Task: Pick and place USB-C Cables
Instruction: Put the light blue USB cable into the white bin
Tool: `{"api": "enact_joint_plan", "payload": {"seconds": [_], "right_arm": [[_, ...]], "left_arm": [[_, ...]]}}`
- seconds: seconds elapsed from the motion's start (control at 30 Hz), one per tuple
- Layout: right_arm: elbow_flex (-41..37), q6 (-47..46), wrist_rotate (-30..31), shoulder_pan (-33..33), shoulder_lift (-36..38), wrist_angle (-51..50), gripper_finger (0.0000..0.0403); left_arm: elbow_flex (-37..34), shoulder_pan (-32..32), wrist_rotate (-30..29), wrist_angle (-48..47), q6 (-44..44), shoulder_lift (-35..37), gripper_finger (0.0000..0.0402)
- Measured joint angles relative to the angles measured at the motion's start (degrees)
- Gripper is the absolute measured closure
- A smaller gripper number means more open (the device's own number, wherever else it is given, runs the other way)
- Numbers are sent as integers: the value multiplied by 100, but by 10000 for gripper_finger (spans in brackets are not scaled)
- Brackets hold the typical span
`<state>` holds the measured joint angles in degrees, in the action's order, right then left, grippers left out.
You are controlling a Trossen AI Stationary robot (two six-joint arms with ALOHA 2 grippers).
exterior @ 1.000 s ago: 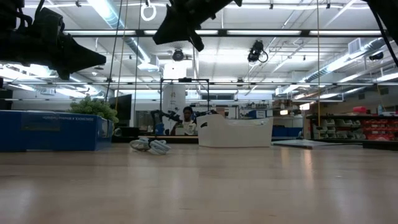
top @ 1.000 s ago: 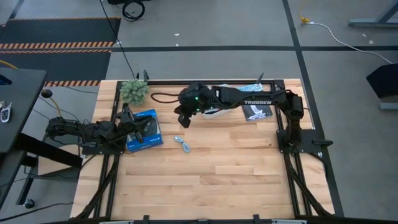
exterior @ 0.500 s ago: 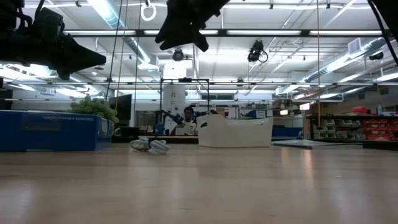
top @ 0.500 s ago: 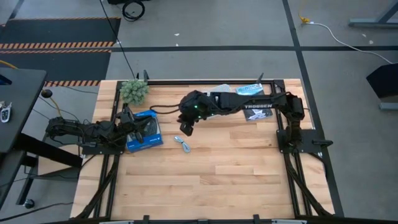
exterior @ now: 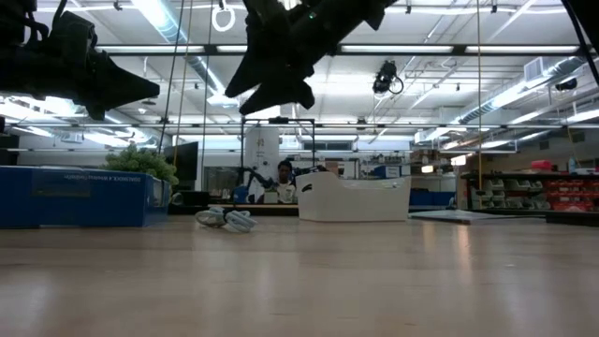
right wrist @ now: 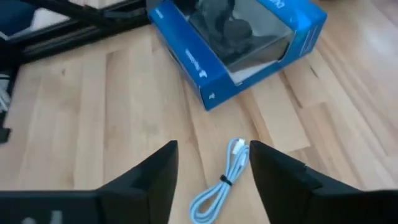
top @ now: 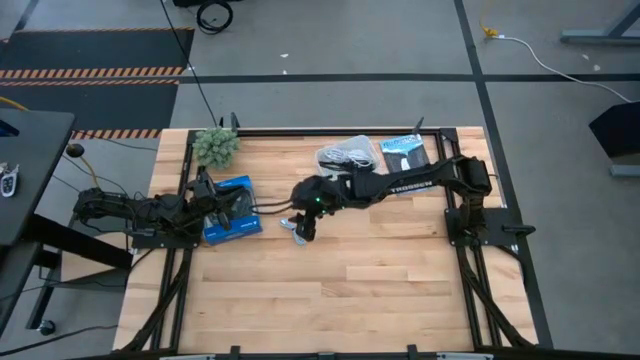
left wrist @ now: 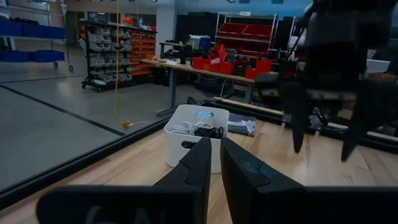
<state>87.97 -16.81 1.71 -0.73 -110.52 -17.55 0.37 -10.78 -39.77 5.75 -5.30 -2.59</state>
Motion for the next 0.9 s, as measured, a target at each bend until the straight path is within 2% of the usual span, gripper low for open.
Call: {"api": "enact_joint_plan", "payload": {"seconds": [0.17, 0.43, 0.63, 0.9], "right_arm": [[-511, -1, 255, -93, 0, 656, 151], [-1492, -40, 995, -107, 0, 2549, 82], [-1542, 231, 1293, -107, -173, 2853, 74], [-1548, 159, 873, -231, -948, 3631, 77]], "left_arm": [[-1, -1, 0, -1, 0, -1, 358], [-1, -1, 0, -1, 0, 0, 358], [-1, 1, 0, -1, 2, -1, 358], [0, -1, -1, 0, 0, 0, 358]]}}
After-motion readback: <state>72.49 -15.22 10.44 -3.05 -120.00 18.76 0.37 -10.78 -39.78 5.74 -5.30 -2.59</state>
